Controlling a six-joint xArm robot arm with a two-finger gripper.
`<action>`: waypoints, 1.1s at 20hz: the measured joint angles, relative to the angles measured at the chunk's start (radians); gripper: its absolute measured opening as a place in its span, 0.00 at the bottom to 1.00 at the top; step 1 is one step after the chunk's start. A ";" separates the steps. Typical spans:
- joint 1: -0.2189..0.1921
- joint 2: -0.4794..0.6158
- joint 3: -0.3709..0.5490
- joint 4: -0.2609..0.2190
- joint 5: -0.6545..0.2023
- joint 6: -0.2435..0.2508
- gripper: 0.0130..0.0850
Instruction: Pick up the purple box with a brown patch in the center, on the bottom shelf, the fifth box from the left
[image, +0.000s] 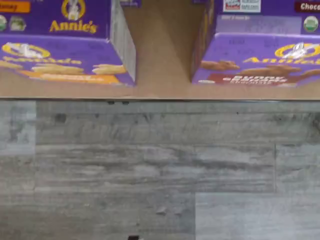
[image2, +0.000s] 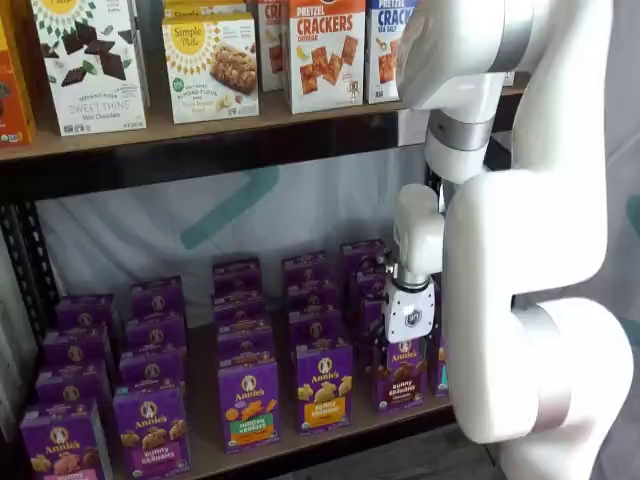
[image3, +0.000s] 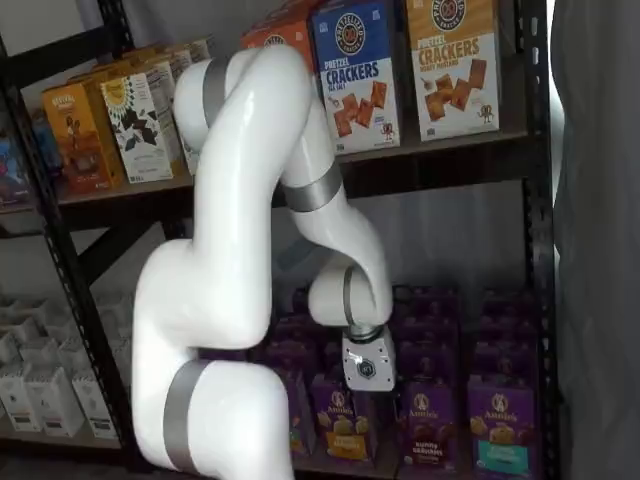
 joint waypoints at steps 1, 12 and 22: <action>-0.005 0.012 -0.011 -0.012 -0.005 0.007 1.00; -0.018 0.078 -0.113 0.054 0.015 -0.071 1.00; -0.059 0.146 -0.216 -0.042 0.049 -0.018 1.00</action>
